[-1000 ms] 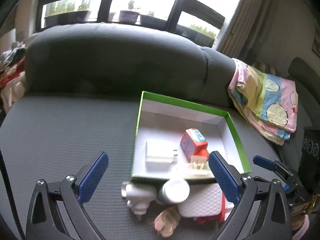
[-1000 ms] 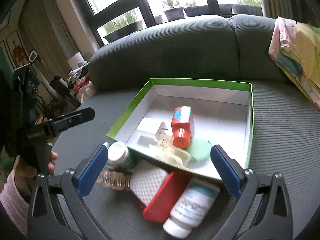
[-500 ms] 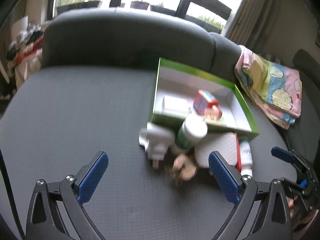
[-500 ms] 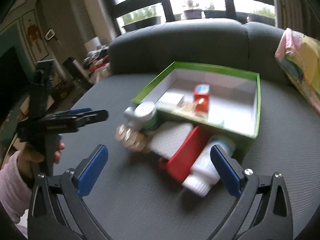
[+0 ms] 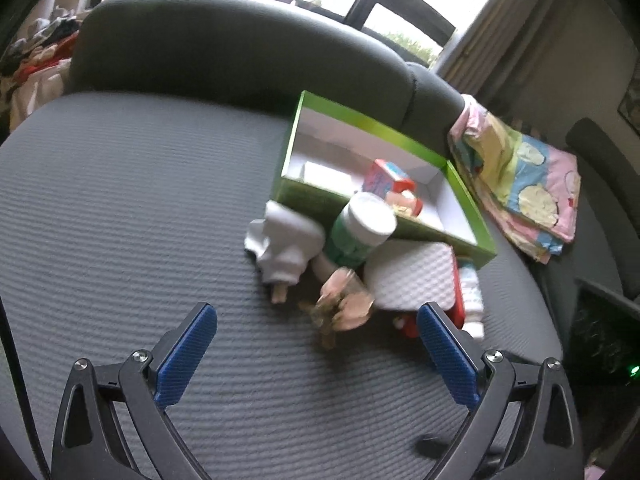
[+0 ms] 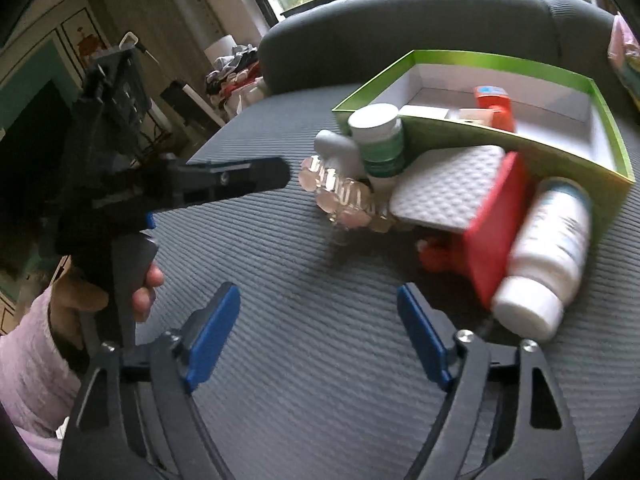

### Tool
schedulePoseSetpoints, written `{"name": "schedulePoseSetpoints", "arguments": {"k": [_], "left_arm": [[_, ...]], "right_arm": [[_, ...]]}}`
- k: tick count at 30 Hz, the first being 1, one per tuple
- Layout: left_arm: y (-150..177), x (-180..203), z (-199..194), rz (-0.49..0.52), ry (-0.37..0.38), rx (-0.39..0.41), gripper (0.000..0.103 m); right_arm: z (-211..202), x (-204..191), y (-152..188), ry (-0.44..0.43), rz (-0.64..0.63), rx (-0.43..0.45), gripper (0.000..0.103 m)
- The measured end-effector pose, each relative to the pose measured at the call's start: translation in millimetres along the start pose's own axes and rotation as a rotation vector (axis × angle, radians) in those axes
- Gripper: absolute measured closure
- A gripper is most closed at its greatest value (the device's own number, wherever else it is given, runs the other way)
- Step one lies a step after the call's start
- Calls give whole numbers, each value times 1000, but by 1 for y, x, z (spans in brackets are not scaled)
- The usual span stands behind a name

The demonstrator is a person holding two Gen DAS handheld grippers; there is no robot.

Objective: Organize rigid objects
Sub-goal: 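Withdraw the left tool from the box toward the remaining items, then grasp the clear-and-pink hair claw clip with the left tool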

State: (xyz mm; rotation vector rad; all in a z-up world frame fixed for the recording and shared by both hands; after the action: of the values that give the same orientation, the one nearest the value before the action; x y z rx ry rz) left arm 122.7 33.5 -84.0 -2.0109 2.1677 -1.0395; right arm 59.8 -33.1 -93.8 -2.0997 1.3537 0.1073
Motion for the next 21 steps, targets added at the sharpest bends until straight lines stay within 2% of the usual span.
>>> {"name": "schedulePoseSetpoints", "arguments": {"k": [9,11,13,17,21], "left_arm": [[-12,7,25,30,4,-14,3],[-12,7,28,27,14,-12,8],[-12,7,30,32,16,-15,18],[-10,8,35,52,13,-23,19],[-8,9,42,57,20,-41,41]], "right_arm": [[41,10,-28,69,5,-28,30],[45,10,-31,96,-4,-30,30],[49,12,-34,129,-8,-30,29],[55,14,-38,172,-24,-32,28],[64,17,-42,192,-21,-44,26]]}}
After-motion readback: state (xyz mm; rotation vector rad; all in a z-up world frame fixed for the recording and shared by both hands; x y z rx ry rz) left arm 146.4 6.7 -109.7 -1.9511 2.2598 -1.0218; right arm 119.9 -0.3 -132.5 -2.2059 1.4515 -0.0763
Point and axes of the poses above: each gripper's, at about its wrist camera, not at the fingertips, and z roughly the way its jaws point, x to its right, y to its underside, the point moved 10 cm from there along z, roughly the way its jaws point, and after that the axes turned 10 degrees about -x, right-handed, at the moved point
